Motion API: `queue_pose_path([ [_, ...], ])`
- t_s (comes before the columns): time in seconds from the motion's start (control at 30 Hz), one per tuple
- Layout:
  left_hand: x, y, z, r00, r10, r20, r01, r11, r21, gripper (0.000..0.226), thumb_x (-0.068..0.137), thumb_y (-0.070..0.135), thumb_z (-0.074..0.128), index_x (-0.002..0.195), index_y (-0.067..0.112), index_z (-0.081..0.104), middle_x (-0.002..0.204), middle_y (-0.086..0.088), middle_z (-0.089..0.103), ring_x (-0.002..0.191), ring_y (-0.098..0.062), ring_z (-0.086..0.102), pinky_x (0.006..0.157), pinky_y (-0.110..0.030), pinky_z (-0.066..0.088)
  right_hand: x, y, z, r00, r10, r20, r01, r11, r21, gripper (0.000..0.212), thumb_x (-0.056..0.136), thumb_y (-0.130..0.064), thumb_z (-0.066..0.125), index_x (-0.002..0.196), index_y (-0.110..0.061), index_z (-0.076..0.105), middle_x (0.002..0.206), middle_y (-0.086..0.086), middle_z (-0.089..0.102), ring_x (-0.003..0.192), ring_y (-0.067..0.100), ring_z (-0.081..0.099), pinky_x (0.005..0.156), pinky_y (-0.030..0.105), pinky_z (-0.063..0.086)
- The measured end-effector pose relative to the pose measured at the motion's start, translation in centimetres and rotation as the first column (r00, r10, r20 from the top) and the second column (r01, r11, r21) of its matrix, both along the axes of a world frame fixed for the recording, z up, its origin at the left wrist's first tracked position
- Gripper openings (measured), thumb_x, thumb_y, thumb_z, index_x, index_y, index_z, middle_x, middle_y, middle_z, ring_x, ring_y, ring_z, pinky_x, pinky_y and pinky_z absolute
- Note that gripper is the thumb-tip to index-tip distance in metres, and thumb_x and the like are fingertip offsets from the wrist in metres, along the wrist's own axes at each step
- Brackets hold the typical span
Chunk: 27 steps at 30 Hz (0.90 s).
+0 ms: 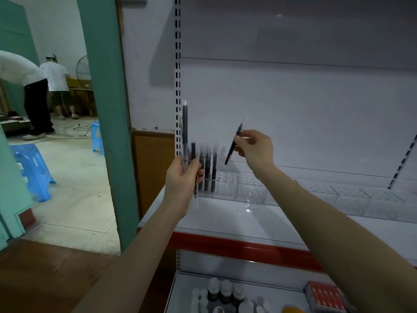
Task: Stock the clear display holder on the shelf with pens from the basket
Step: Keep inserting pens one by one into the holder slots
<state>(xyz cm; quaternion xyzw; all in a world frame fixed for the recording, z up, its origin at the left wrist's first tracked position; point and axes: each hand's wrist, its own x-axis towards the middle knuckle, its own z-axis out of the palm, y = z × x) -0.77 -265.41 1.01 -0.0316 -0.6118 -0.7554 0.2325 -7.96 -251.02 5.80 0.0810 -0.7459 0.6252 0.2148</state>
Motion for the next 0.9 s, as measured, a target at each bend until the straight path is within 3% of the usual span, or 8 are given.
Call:
queue_pose_path([
  [0.13, -0.4, 0.1, 0.0, 1.0, -0.002, 0.008, 0.002, 1.0, 0.001, 0.011, 0.095, 0.01, 0.05, 0.096, 0.018, 0.057, 0.083, 0.0, 0.061, 0.079, -0.01, 0.06, 0.077, -0.028, 0.052, -1.2, -1.0, -0.7, 1.0, 0.0, -0.007, 0.0, 0.994, 0.108, 0.02, 0.089, -0.008, 0.06, 0.108, -0.001, 0.063, 0.084, 0.008, 0.064, 0.062, 0.01, 0.06, 0.07, 0.025, 0.053],
  [0.3, -0.9, 0.2, 0.1, 0.999, 0.027, 0.021, -0.026, 0.998, -0.057, 0.014, 0.094, 0.014, 0.051, 0.106, 0.017, 0.057, 0.094, 0.0, 0.066, 0.087, -0.01, 0.063, 0.081, -0.028, 0.052, -2.0, -1.2, -1.5, 1.0, 0.026, 0.015, -0.029, 0.985, 0.173, 0.021, 0.088, -0.007, 0.06, 0.107, 0.002, 0.062, 0.091, 0.017, 0.067, 0.073, 0.023, 0.063, 0.08, 0.034, 0.055],
  [0.43, -1.1, 0.2, 0.1, 0.999, 0.021, 0.029, -0.02, 0.998, -0.064, 0.013, 0.094, 0.014, 0.051, 0.105, 0.018, 0.057, 0.094, 0.001, 0.066, 0.087, -0.01, 0.064, 0.082, -0.032, 0.054, -2.5, -0.9, -2.4, 0.996, 0.051, 0.079, -0.068, 0.972, 0.225, 0.019, 0.088, -0.004, 0.06, 0.105, 0.004, 0.062, 0.088, 0.019, 0.066, 0.064, 0.02, 0.06, 0.074, 0.032, 0.054],
  [0.6, -1.2, 0.1, 0.1, 1.0, 0.001, 0.014, 0.0, 0.997, -0.074, 0.012, 0.095, 0.014, 0.049, 0.1, 0.023, 0.056, 0.091, 0.003, 0.066, 0.085, -0.011, 0.064, 0.077, -0.029, 0.054, -3.0, -1.1, -3.6, 0.987, 0.073, 0.146, -0.111, 0.956, 0.271, 0.018, 0.088, -0.003, 0.061, 0.104, 0.004, 0.062, 0.082, 0.014, 0.062, 0.057, 0.011, 0.057, 0.054, 0.013, 0.049],
  [0.8, -1.3, 0.1, -0.2, 1.0, -0.008, 0.015, 0.009, 0.998, -0.066, 0.014, 0.095, 0.013, 0.048, 0.098, 0.024, 0.056, 0.093, 0.002, 0.066, 0.083, -0.009, 0.064, 0.069, -0.023, 0.055, -3.5, -1.1, -4.4, 0.988, 0.065, 0.142, -0.106, 0.946, 0.307, 0.02, 0.088, -0.005, 0.061, 0.105, 0.006, 0.062, 0.075, 0.009, 0.061, 0.058, 0.011, 0.057, 0.066, 0.022, 0.051],
  [0.9, -1.3, 0.2, -0.3, 1.0, -0.014, 0.023, 0.016, 0.998, -0.067, 0.014, 0.095, 0.013, 0.048, 0.095, 0.026, 0.056, 0.093, 0.003, 0.067, 0.088, -0.012, 0.064, 0.075, -0.027, 0.053, -3.5, -1.2, -4.3, 0.987, 0.06, 0.15, -0.108, 0.935, 0.337, 0.025, 0.089, -0.008, 0.061, 0.111, 0.004, 0.059, 0.086, 0.015, 0.065, 0.06, 0.011, 0.058, 0.067, 0.022, 0.051],
])
